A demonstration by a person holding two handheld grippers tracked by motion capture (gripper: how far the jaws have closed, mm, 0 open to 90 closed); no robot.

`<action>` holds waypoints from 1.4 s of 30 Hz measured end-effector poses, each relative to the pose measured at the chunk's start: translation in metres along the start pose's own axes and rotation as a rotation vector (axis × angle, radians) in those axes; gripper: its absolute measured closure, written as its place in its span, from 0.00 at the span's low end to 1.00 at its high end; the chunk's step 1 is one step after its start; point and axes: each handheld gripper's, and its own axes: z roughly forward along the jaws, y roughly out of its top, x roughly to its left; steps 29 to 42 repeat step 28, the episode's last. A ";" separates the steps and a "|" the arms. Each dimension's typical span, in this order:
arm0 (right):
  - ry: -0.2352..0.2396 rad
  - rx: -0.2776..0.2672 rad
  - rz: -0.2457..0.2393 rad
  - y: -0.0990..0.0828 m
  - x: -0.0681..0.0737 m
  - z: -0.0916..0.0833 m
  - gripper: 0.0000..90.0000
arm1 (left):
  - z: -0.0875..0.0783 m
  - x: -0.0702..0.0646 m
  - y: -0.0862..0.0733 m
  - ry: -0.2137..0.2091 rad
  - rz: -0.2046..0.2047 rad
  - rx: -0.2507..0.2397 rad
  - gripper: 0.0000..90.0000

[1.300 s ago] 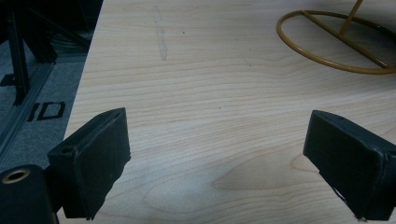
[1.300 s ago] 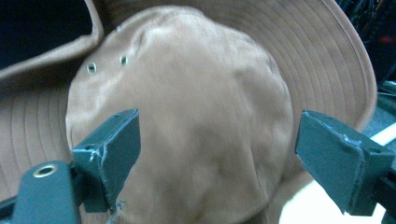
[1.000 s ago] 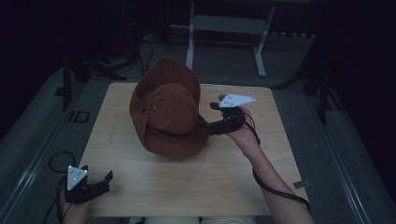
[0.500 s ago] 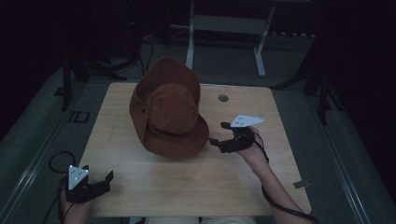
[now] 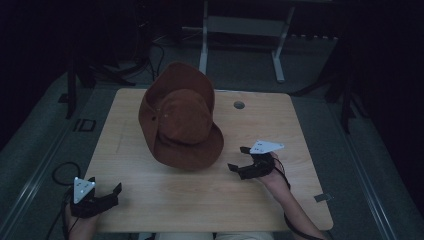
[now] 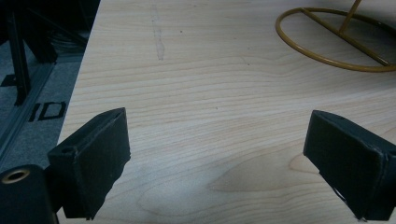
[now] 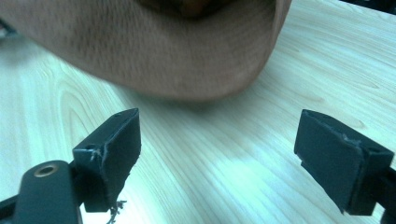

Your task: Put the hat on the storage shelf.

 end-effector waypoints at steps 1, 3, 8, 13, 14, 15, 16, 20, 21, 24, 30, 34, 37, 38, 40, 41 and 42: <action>-0.003 0.003 -0.005 -0.003 0.001 0.000 0.16 | 0.000 0.000 0.000 0.000 0.001 0.000 0.09; -0.003 0.012 -0.001 -0.009 0.002 -0.001 0.16 | 0.000 -0.001 0.000 -0.001 0.003 0.000 0.09; 0.006 0.023 -0.007 -0.025 0.006 -0.002 0.16 | 0.000 -0.001 0.000 0.001 0.002 0.001 0.09; -0.004 0.027 -0.015 -0.037 0.007 -0.007 0.16 | 0.000 -0.001 0.000 0.000 0.002 0.001 0.09; -0.015 0.028 -0.015 -0.039 0.008 -0.009 0.16 | 0.000 -0.001 0.000 0.001 0.002 0.001 0.09; -0.015 0.023 -0.015 -0.040 0.008 -0.012 0.16 | 0.000 -0.001 0.000 -0.001 0.001 0.001 0.09; -0.015 0.023 -0.015 -0.040 0.008 -0.012 0.16 | 0.000 -0.001 0.000 -0.001 0.001 0.001 0.09; -0.019 0.019 -0.017 -0.047 0.007 -0.021 0.16 | 0.001 -0.001 0.000 0.001 0.003 0.003 0.09; -0.022 0.019 -0.015 -0.049 0.006 -0.023 0.16 | 0.001 -0.001 0.000 0.002 0.003 0.003 0.09; -0.026 0.029 -0.007 -0.054 0.004 -0.026 0.16 | 0.001 -0.001 0.000 0.003 0.005 0.006 0.09; -0.027 0.025 0.007 -0.055 0.002 -0.028 0.16 | 0.001 0.000 0.000 0.002 0.002 0.005 0.09; -0.027 0.025 0.007 -0.055 0.002 -0.028 0.16 | 0.001 0.000 0.000 0.002 0.002 0.005 0.09; -0.027 0.025 0.007 -0.055 0.002 -0.028 0.16 | 0.001 0.000 0.000 0.002 0.002 0.005 0.09; -0.027 0.025 0.007 -0.055 0.002 -0.028 0.16 | 0.001 0.000 0.000 0.002 0.002 0.005 0.09; -0.027 0.025 0.007 -0.055 0.002 -0.028 0.16 | 0.001 0.000 0.000 0.002 0.002 0.005 0.09; -0.027 0.025 0.007 -0.055 0.002 -0.028 0.16 | 0.001 0.000 0.000 0.002 0.002 0.005 0.09; -0.027 0.025 0.007 -0.055 0.002 -0.028 0.16 | 0.001 0.000 0.000 0.002 0.002 0.005 0.09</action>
